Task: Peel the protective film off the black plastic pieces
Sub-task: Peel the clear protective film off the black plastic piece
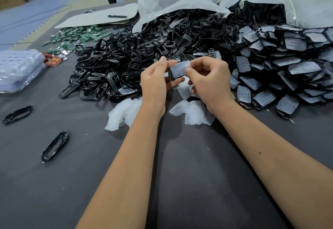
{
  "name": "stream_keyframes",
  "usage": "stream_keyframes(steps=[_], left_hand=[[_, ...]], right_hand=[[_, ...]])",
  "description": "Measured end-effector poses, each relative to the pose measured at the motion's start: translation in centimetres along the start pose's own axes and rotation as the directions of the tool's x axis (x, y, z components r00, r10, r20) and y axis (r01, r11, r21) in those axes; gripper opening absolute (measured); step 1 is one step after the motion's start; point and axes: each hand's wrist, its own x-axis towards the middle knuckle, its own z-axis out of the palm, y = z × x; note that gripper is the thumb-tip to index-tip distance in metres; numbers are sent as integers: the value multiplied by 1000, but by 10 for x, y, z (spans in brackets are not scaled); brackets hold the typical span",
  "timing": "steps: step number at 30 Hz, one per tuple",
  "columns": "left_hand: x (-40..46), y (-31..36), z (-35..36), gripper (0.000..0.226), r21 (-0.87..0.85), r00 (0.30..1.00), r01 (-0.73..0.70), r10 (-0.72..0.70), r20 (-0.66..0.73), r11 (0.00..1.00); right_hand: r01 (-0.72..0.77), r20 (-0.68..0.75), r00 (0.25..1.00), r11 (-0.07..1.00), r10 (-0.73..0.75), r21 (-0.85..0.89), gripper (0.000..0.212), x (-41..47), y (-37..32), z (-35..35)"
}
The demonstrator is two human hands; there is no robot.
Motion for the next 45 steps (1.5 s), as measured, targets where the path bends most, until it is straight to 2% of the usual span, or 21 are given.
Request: stream_keyframes(steps=[9,14,18,22,30,34,41,45], left_hand=[[0,0,1,39,4,1000,-4,4,-31,1000],[1,0,0,31,15,1000,-5,5,-21,1000],[1,-3,-2,19,89,1000,-27,25,19,996],[-1,-3,-1,21,148,998,-65,61,35,987],[-3,-2,-2,22,159,998,-69,67,19,985],[-2,-2,-3,22,136,998,-64,61,25,989],[-2,-3,-5,24,90,991,-68,57,122,994],[-2,-1,-6,24,60,986,-57,47,157,997]], right_hand=[[-50,51,998,987,43,151,9,-1,-4,-2],[-48,-6,999,998,49,41,12,-1,-1,-1],[-47,-55,997,999,47,7,13,-2,0,0],[-51,-79,996,997,47,-51,12,0,0,-1],[-60,-77,996,995,54,-83,18,1,1,0],[-89,-33,995,996,89,24,25,1,0,-1],[-154,74,987,974,143,169,11,3,-2,-6],[-188,83,981,962,175,200,27,3,-3,-6]])
